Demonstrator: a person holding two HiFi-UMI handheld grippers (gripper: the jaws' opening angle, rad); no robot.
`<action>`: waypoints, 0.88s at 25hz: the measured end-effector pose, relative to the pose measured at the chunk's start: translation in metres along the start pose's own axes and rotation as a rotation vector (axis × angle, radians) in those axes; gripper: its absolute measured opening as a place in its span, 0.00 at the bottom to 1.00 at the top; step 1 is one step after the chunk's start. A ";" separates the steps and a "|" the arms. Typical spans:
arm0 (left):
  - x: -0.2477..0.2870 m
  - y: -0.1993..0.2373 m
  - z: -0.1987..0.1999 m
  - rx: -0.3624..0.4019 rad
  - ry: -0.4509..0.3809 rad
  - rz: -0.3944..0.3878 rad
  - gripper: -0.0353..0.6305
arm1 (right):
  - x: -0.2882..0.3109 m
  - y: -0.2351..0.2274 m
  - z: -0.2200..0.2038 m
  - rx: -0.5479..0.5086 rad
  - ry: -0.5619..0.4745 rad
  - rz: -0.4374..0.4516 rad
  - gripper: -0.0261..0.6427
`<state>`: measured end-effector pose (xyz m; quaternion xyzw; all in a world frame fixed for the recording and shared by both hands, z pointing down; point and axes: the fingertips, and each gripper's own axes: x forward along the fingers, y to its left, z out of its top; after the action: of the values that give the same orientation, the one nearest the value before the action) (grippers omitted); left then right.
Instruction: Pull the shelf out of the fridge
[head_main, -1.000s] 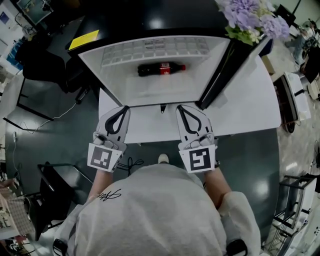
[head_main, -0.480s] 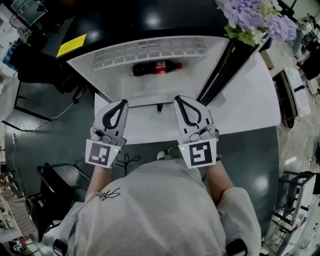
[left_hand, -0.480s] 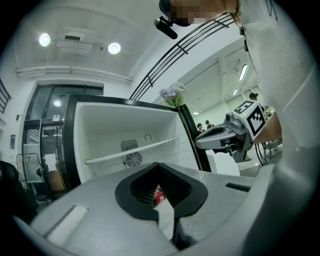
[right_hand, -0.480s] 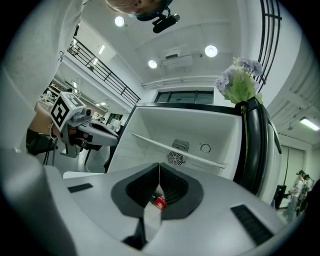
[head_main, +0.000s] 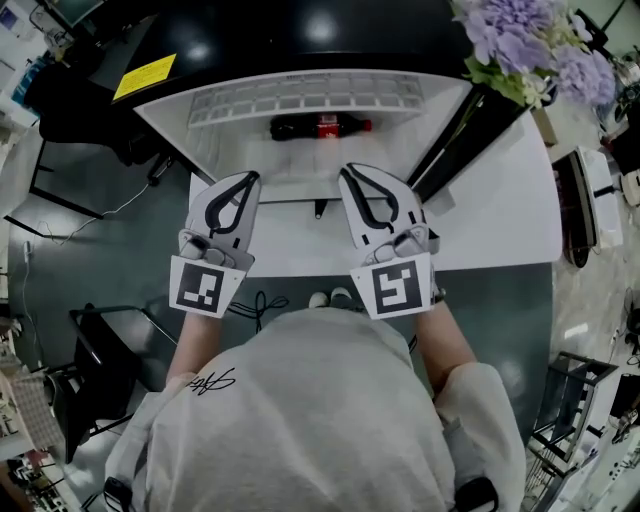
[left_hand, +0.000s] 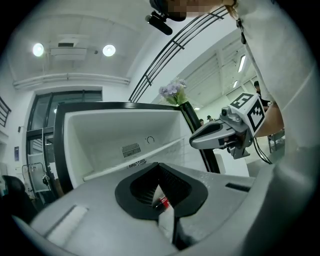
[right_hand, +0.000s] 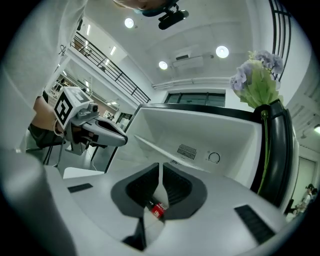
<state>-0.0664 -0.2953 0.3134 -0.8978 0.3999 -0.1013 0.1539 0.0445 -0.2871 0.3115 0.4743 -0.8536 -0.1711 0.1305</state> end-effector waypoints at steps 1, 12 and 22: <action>0.002 -0.001 0.001 0.004 0.001 -0.004 0.06 | 0.002 -0.001 0.002 -0.010 -0.001 0.006 0.06; 0.020 0.008 0.011 0.080 0.015 -0.011 0.06 | 0.015 -0.010 0.015 -0.099 0.007 0.020 0.06; 0.031 0.017 0.027 0.180 0.001 -0.001 0.18 | 0.028 -0.019 0.022 -0.143 -0.009 0.054 0.13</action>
<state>-0.0493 -0.3240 0.2844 -0.8804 0.3890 -0.1375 0.2339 0.0358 -0.3166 0.2855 0.4399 -0.8522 -0.2302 0.1650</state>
